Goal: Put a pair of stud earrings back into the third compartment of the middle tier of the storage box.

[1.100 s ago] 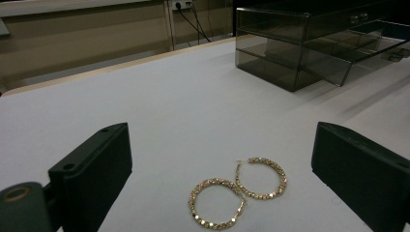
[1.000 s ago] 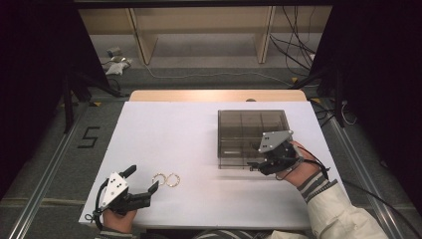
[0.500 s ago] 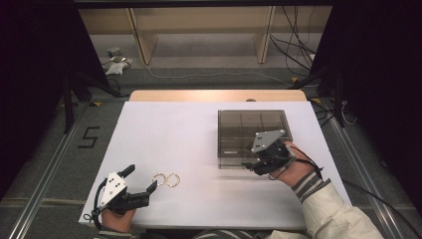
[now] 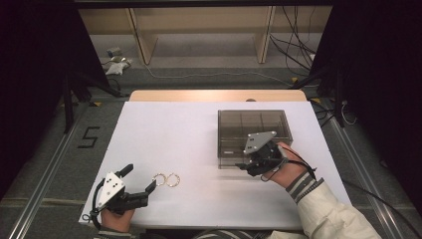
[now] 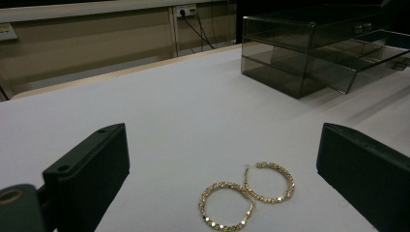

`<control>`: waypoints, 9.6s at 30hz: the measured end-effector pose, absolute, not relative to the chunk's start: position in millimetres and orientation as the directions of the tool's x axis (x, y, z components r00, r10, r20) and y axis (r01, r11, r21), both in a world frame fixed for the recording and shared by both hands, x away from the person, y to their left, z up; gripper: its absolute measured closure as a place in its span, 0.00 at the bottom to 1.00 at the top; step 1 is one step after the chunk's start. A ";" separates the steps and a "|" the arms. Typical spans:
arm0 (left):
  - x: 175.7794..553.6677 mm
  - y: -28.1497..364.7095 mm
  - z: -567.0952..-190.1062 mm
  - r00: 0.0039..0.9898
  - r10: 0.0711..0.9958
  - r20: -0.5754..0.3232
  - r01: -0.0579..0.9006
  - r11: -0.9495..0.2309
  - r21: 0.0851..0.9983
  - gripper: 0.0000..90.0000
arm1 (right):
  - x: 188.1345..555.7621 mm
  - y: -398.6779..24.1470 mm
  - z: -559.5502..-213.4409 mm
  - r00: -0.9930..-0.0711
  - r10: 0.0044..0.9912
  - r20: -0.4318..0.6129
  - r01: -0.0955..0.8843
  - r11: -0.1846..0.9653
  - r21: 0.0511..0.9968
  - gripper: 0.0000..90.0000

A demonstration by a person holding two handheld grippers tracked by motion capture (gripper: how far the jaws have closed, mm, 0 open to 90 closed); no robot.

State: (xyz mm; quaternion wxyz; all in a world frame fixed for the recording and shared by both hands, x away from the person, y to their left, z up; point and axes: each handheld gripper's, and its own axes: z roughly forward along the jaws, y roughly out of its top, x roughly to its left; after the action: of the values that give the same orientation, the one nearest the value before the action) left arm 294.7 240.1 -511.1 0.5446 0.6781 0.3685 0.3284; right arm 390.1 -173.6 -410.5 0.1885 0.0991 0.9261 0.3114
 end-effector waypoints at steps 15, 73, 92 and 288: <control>295.8 246.0 -510.5 0.517 0.855 0.037 0.139 -0.127 0.982 0.03 | 390.4 -117.1 -414.8 -0.942 0.237 -0.239 0.033 0.771 0.636 0.52; 273.5 265.8 -513.7 0.415 0.909 0.048 0.181 -0.134 0.974 0.06 | 411.0 -11.7 -454.1 -0.966 0.234 -0.107 0.119 0.773 0.623 0.56; 274.9 264.8 -513.7 0.418 0.907 0.050 0.181 -0.137 0.974 0.07 | 415.8 8.0 -472.7 -0.957 0.287 -0.024 0.216 0.769 0.602 0.62; 280.6 258.0 -513.4 0.428 0.902 0.059 0.190 -0.154 0.970 0.08 | 410.8 -259.2 -434.3 -0.620 0.762 -0.188 0.542 0.589 0.599 0.96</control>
State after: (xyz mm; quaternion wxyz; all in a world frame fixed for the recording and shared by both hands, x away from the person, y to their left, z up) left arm 280.6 258.0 -513.4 0.5092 0.6743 0.4047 0.3497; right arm 410.8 -259.2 -434.3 0.2182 0.3772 0.8643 0.2511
